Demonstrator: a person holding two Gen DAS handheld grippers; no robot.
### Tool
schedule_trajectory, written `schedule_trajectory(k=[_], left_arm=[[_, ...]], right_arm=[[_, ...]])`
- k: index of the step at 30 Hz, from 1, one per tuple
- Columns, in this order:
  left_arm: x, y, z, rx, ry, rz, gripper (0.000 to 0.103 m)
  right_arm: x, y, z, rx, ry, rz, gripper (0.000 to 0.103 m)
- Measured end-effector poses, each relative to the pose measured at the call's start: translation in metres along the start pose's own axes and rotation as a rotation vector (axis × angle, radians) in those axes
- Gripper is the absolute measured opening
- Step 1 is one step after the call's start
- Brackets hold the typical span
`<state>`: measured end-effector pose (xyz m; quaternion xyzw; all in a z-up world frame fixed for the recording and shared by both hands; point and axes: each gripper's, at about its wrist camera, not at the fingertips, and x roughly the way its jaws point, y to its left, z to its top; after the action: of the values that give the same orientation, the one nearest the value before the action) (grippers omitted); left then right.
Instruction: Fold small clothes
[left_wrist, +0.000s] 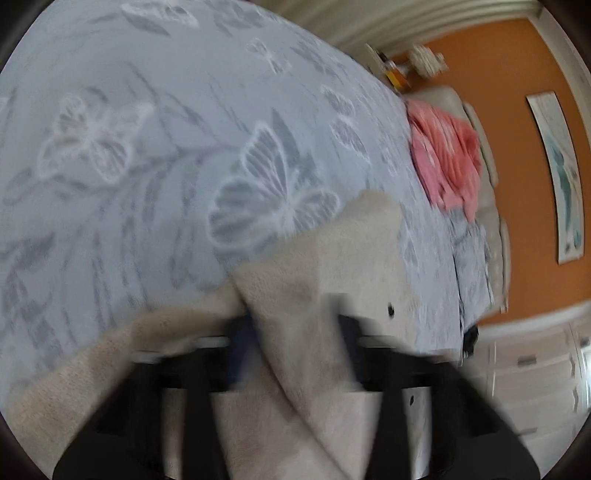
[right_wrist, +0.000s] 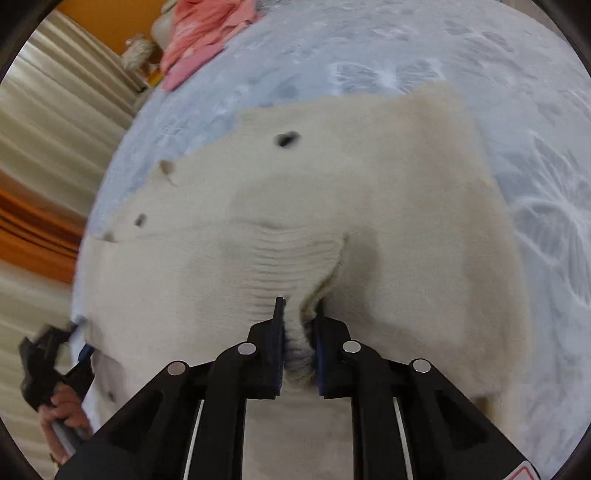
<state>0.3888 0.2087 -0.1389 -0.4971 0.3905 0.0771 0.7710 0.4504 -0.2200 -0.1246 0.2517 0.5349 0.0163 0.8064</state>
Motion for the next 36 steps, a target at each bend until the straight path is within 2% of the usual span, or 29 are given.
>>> schedule_trajectory(k=[1,2,3,5,7,9,10,11,12,13,14,15,16,17,18,19,20,22,23,25,27,28,29,30,32,33,34,35,36], left_arm=[[-0.006,-0.003,0.003,-0.001,-0.030,-0.023,0.007],[-0.018,-0.010,0.007,0.018,-0.082,-0.072,0.006],[-0.024,-0.018,0.009,0.052,-0.105,-0.094,0.006],[-0.033,-0.031,0.009,0.135,-0.146,-0.091,0.007],[-0.024,-0.031,0.005,0.174,-0.129,-0.065,0.007],[-0.003,-0.021,-0.001,0.202,-0.078,0.009,0.008],[0.010,-0.012,-0.007,0.213,-0.049,0.076,0.008],[0.016,-0.006,-0.011,0.213,-0.026,0.091,0.010],[0.018,0.001,-0.017,0.216,-0.013,0.073,0.010],[0.013,0.001,-0.020,0.227,-0.024,0.067,0.012],[0.010,0.000,-0.022,0.237,-0.018,0.061,0.015],[0.003,-0.002,-0.024,0.253,0.000,0.052,0.020],[-0.004,-0.001,-0.025,0.262,0.004,0.050,0.031],[-0.018,0.002,-0.027,0.281,-0.004,0.047,0.037],[-0.031,0.005,-0.029,0.300,-0.018,0.058,0.049],[-0.045,0.009,-0.030,0.323,-0.034,0.083,0.059],[-0.066,0.019,-0.033,0.358,-0.054,0.116,0.064],[-0.093,0.037,-0.039,0.394,-0.066,0.177,0.070],[-0.112,0.056,-0.044,0.392,-0.065,0.216,0.074],[-0.132,0.077,-0.055,0.353,-0.034,0.247,0.077],[-0.148,0.109,-0.072,0.285,0.059,0.246,0.077],[-0.151,0.116,-0.076,0.266,0.078,0.243,0.077],[-0.155,0.123,-0.086,0.248,0.095,0.221,0.081],[-0.158,0.125,-0.092,0.248,0.087,0.202,0.084],[-0.157,0.120,-0.104,0.252,0.080,0.206,0.089],[-0.153,0.118,-0.108,0.251,0.094,0.204,0.089],[-0.146,0.112,-0.112,0.269,0.111,0.213,0.089],[-0.141,0.108,-0.115,0.291,0.116,0.228,0.083],[-0.140,0.104,-0.116,0.306,0.117,0.261,0.074]], right_arm=[[-0.014,0.007,0.009,-0.023,-0.050,0.062,0.011],[-0.041,0.019,0.020,-0.064,-0.137,0.132,0.011],[-0.065,0.029,0.029,-0.112,-0.210,0.166,0.011],[-0.100,0.037,0.041,-0.184,-0.320,0.207,0.011],[-0.108,0.026,0.046,-0.212,-0.355,0.199,0.011],[-0.063,-0.004,0.048,-0.219,-0.271,0.078,0.011],[-0.029,-0.021,0.046,-0.200,-0.174,0.014,0.011],[0.014,-0.044,0.041,-0.157,-0.012,-0.047,0.011],[0.020,-0.054,0.035,-0.148,-0.016,-0.024,0.011],[0.010,-0.054,0.030,-0.157,-0.068,-0.012,0.014],[-0.003,-0.053,0.030,-0.143,-0.089,-0.018,0.021],[-0.015,-0.055,0.029,-0.115,-0.105,-0.011,0.023],[-0.027,-0.058,0.025,-0.096,-0.119,0.011,0.023],[-0.042,-0.062,0.018,-0.086,-0.133,0.029,0.027],[-0.057,-0.072,0.005,-0.076,-0.140,0.021,0.038],[-0.067,-0.076,-0.005,-0.066,-0.136,0.005,0.045],[-0.078,-0.090,-0.026,-0.053,-0.113,-0.007,0.054],[-0.092,-0.106,-0.073,-0.026,-0.019,-0.012,0.054],[-0.098,-0.117,-0.095,-0.009,0.025,-0.007,0.054],[-0.104,-0.130,-0.141,0.021,0.125,0.007,0.054],[-0.105,-0.135,-0.175,0.054,0.205,0.035,0.055],[-0.106,-0.135,-0.188,0.070,0.238,0.056,0.057],[-0.102,-0.136,-0.200,0.103,0.271,0.092,0.064],[-0.104,-0.136,-0.211,0.116,0.273,0.102,0.069],[-0.098,-0.126,-0.211,0.085,0.232,0.088,0.078],[-0.095,-0.120,-0.210,0.068,0.222,0.074,0.079],[-0.090,-0.112,-0.207,0.040,0.208,0.078,0.079],[-0.090,-0.108,-0.206,0.024,0.184,0.086,0.060],[-0.085,-0.101,-0.206,0.019,0.174,0.102,0.009]])
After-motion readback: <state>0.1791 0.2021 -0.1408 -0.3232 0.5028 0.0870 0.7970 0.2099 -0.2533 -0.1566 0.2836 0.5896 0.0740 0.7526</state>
